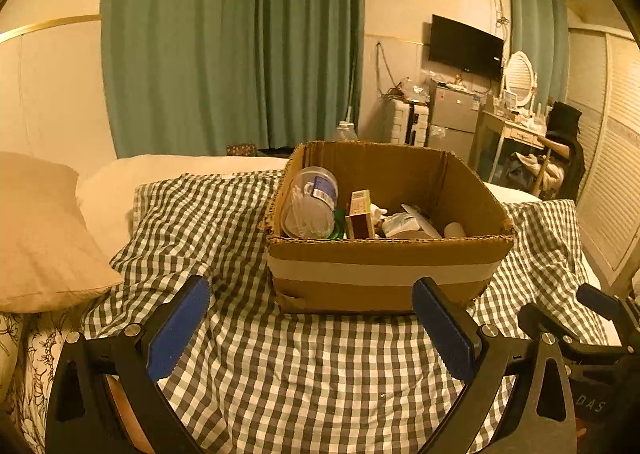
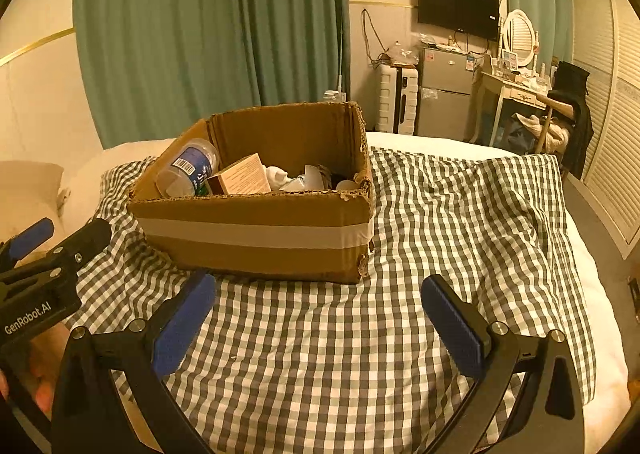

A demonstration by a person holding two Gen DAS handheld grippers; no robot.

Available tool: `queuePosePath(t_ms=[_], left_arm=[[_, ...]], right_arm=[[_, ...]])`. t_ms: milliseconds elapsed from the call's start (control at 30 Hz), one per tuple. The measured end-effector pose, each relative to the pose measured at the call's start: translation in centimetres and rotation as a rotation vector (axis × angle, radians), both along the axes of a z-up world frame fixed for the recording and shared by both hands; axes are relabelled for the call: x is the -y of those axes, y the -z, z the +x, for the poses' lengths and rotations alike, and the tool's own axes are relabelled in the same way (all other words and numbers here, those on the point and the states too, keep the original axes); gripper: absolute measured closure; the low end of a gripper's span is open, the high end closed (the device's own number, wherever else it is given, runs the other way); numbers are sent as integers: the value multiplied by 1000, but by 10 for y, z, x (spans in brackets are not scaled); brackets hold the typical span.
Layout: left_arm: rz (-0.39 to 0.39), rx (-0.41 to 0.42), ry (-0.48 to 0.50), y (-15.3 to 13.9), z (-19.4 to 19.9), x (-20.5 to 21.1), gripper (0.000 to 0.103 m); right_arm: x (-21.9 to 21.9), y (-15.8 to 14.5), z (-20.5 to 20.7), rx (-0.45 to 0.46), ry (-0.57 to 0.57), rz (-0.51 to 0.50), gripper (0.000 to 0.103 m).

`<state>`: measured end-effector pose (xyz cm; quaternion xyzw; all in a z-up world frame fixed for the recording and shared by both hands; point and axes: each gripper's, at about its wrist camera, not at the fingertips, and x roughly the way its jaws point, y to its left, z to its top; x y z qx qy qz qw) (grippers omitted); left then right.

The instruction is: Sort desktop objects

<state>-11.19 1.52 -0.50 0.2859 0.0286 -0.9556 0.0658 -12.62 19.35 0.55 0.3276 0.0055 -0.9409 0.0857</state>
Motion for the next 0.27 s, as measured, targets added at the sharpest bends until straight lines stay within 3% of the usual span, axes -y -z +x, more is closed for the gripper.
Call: queuePosePath(t_ms=[267], left_arm=[[-14, -1, -3, 0, 1, -1, 0]], right_arm=[[3, 2, 0, 4, -3, 5, 1]])
